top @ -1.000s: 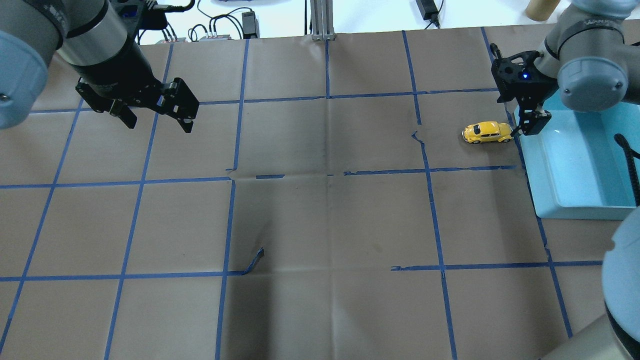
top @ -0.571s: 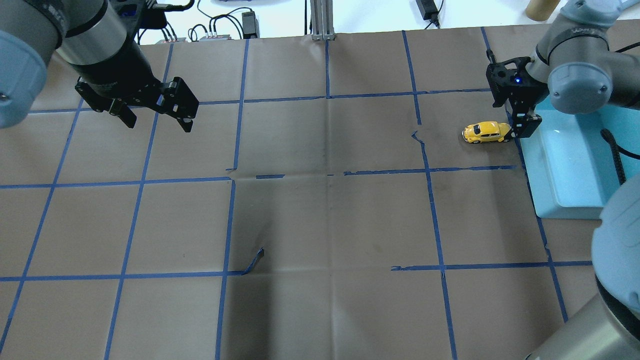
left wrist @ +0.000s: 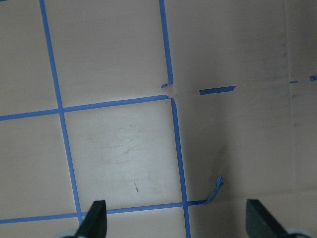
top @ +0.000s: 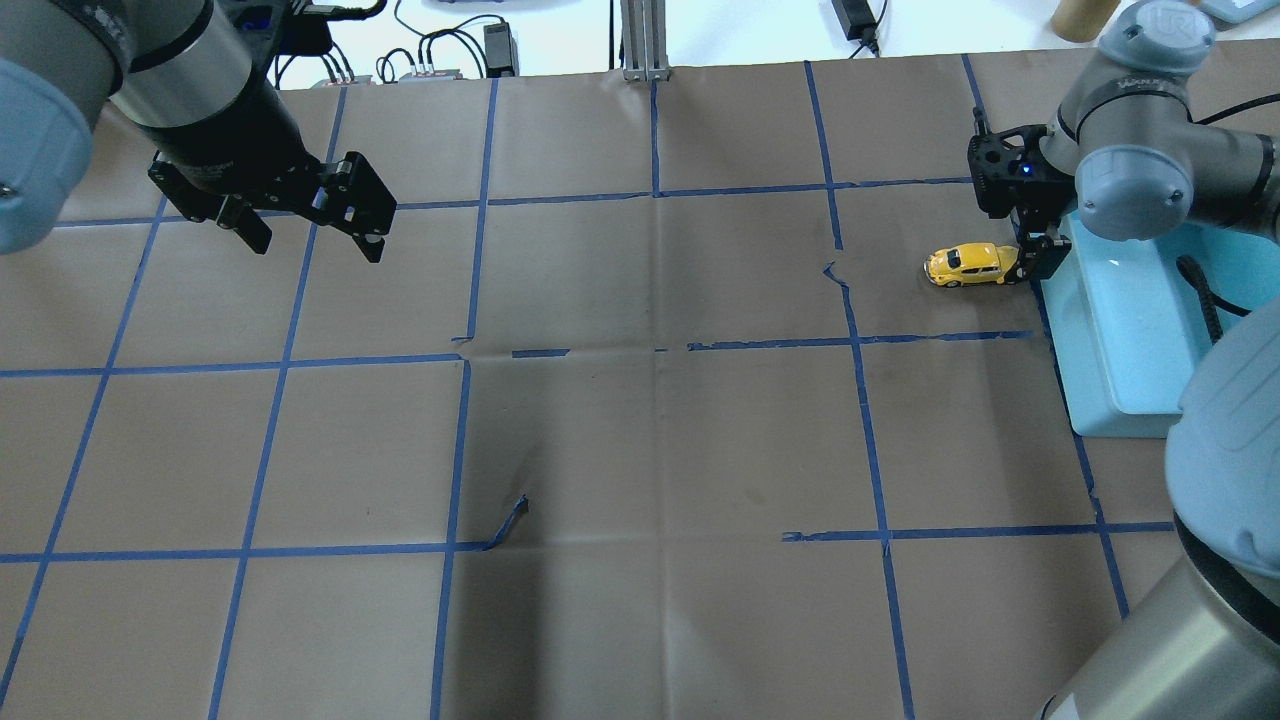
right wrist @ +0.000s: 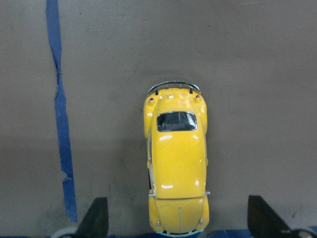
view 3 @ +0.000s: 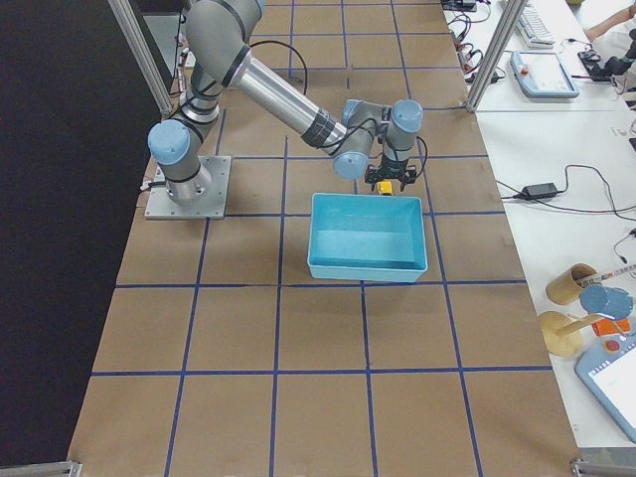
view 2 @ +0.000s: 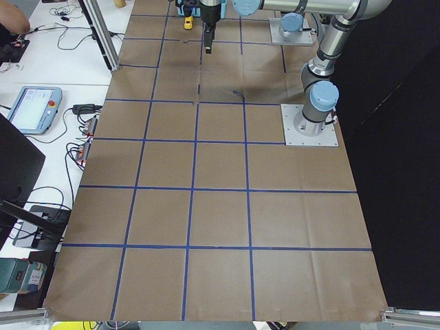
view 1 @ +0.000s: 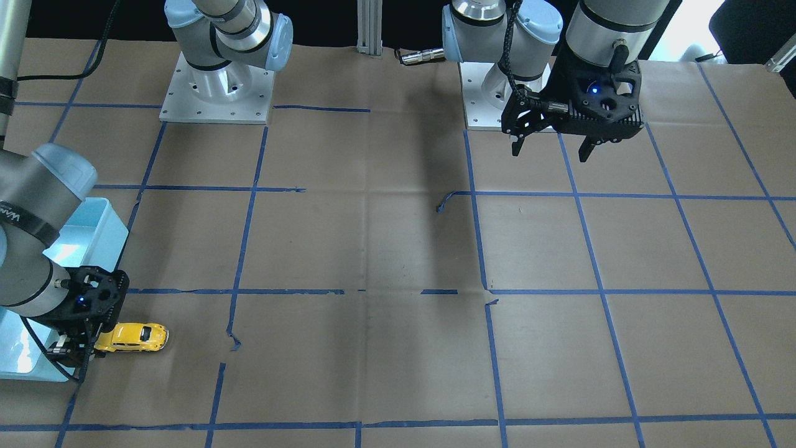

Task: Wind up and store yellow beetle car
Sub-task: 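Close the right gripper on the yellow car and lift it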

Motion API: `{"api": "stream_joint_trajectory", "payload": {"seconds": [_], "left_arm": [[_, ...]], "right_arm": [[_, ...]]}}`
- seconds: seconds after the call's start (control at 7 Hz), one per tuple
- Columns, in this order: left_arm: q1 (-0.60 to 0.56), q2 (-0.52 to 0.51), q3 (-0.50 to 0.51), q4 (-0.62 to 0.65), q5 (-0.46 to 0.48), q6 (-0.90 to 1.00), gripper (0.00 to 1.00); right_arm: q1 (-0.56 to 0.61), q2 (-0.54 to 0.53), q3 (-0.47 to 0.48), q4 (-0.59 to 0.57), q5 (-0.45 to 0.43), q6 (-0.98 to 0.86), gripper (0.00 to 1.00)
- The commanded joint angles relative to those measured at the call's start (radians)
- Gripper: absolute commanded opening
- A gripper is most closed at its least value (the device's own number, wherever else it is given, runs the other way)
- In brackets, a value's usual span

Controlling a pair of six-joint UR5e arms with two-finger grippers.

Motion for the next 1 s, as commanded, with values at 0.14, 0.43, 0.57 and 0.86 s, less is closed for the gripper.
{"api": "stream_joint_trajectory", "payload": {"seconds": [0.14, 0.43, 0.57, 0.86], "left_arm": [[0.0, 0.0, 0.002, 0.001, 0.0, 0.002, 1.0], [-0.001, 0.0, 0.001, -0.001, 0.0, 0.002, 1.0], [-0.001, 0.0, 0.001, -0.001, 0.0, 0.002, 1.0], [-0.001, -0.002, 0.004, 0.001, 0.002, 0.0, 1.0]], "right_arm": [[0.008, 0.022, 0.0, -0.008, 0.012, 0.0, 1.0], [0.023, 0.028, 0.011, -0.06, 0.012, -0.001, 1.0], [0.026, 0.036, 0.011, -0.06, 0.012, 0.0, 1.0], [0.028, 0.041, 0.013, -0.06, 0.027, 0.0, 0.91]]}}
